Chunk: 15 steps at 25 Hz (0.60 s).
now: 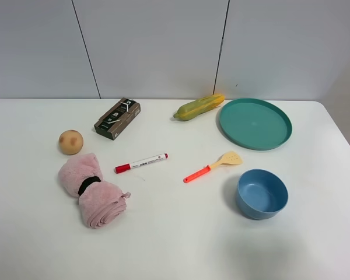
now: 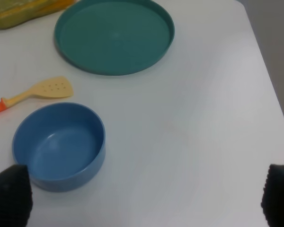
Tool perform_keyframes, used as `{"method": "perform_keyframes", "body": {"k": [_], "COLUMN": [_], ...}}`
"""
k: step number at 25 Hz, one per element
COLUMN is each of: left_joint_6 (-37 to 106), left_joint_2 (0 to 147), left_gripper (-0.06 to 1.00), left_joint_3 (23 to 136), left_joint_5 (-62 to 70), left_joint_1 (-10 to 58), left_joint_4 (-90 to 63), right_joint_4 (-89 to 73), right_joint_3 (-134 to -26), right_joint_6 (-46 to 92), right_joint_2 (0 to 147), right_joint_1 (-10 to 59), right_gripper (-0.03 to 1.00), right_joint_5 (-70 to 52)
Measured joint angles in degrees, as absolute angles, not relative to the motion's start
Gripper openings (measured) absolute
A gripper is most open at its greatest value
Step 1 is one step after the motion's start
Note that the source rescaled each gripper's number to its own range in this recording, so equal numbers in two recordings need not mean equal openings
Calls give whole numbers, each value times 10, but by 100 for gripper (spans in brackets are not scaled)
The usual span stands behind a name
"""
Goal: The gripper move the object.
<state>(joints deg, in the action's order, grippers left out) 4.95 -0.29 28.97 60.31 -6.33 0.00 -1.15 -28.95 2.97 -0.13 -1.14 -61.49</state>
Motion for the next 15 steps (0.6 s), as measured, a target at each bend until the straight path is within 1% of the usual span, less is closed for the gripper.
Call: {"method": "perform_keyframes", "body": {"k": [15], "left_joint_6": [50], "left_joint_2": [-3], "left_gripper": [99], "left_joint_3": [289], "left_joint_5": [603], "left_joint_1": [-63], "left_joint_4": [0], "right_joint_4": [-11], "right_joint_3": [-290], "right_joint_6": [30], "right_joint_2": [-1], "right_joint_1": [-11], "right_gripper": [100], "right_joint_5": [-615]}}
